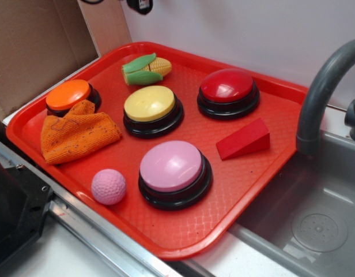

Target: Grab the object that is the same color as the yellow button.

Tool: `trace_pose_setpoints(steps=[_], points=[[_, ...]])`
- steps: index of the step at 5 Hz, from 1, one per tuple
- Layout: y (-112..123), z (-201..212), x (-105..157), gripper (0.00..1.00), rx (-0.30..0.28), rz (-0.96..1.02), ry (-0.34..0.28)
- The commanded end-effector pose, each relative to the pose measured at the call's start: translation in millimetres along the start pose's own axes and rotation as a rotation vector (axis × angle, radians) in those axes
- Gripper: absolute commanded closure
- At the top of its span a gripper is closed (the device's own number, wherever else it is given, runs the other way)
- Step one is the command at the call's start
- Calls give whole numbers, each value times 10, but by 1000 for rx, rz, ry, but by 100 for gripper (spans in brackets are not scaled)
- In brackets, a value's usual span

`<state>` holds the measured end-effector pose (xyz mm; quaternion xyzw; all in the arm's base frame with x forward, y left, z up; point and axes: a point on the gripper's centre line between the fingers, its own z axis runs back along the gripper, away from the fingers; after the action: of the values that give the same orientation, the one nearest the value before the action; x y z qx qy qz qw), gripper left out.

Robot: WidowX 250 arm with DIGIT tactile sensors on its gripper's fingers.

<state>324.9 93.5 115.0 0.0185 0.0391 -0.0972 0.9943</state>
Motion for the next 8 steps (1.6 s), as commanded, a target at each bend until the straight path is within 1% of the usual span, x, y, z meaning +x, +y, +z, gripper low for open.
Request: trace_pose_setpoints(steps=[1,2,4,7,8], points=[[61,-285,-12,0,-7,34,25],[-1,-342,11,0,-3,18,39],[-150,-553,42,0,11,-18,104],[-154,-836,21,0,15,9,194],[-185,-872,19,4,21,1,200]])
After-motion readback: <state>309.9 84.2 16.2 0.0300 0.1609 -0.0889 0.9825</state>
